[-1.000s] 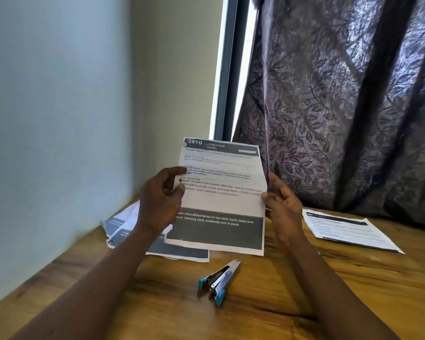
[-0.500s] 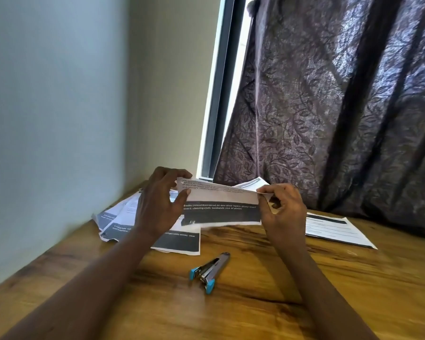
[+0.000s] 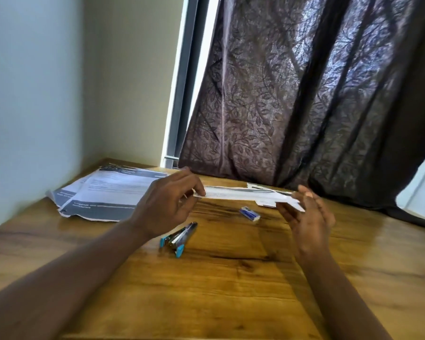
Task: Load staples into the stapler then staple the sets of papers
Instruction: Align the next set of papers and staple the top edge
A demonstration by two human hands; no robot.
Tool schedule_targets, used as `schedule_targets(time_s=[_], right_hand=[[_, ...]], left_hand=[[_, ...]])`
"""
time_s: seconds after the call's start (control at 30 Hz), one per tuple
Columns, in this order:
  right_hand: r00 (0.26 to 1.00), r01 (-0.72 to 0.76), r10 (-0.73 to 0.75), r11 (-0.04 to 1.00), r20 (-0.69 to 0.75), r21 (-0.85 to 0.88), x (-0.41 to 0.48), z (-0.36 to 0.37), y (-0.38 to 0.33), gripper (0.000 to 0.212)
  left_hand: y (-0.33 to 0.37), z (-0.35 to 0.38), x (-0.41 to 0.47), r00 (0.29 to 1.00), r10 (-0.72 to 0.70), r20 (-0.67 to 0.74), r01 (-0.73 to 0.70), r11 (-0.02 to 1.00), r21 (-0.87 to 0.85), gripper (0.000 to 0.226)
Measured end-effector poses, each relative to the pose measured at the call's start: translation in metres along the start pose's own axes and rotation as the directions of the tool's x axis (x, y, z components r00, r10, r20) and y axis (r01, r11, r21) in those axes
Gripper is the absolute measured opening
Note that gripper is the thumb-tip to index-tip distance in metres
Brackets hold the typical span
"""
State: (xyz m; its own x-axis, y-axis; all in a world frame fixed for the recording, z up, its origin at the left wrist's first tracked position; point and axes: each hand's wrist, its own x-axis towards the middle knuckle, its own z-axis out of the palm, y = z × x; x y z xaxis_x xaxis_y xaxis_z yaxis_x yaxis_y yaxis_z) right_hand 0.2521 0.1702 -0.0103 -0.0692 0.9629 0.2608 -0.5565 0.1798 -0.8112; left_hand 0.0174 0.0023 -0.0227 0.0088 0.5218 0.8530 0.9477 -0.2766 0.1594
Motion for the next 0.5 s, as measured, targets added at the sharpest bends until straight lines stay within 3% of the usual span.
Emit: schedule_targets(time_s=[0.07, 0.17, 0.3, 0.4, 0.5], right_hand=[[0.988, -0.144, 0.146, 0.989, 0.054, -0.041, 0.002, -0.023, -0.010, 0.035], [0.973, -0.169, 0.206, 0.944, 0.108, -0.284, 0.006, -0.054, -0.018, 0.025], [0.970, 0.019, 0.136, 0.782, 0.200, -0.623, -0.002, -0.074, -0.017, 0.043], [0.936, 0.132, 0.198, 0.569, 0.291, -0.812, -0.012, -0.078, -0.013, 0.041], [0.924, 0.293, 0.124, 0.379, 0.362, -0.878, -0.014, -0.077, -0.006, 0.040]], left_hand=[[0.006, 0.007, -0.002, 0.997, 0.047, 0.062, -0.044, 0.998, -0.050, 0.017], [0.018, 0.013, -0.004, 0.982, 0.109, 0.155, -0.094, 0.990, -0.102, 0.011], [0.028, 0.015, -0.007, 0.937, 0.130, 0.325, -0.084, 0.985, -0.153, 0.014], [0.035, 0.018, -0.012, 0.858, 0.109, 0.502, -0.126, 0.992, -0.001, 0.029], [0.049, 0.020, -0.010, 0.805, 0.082, 0.588, -0.175, 0.979, 0.104, 0.047]])
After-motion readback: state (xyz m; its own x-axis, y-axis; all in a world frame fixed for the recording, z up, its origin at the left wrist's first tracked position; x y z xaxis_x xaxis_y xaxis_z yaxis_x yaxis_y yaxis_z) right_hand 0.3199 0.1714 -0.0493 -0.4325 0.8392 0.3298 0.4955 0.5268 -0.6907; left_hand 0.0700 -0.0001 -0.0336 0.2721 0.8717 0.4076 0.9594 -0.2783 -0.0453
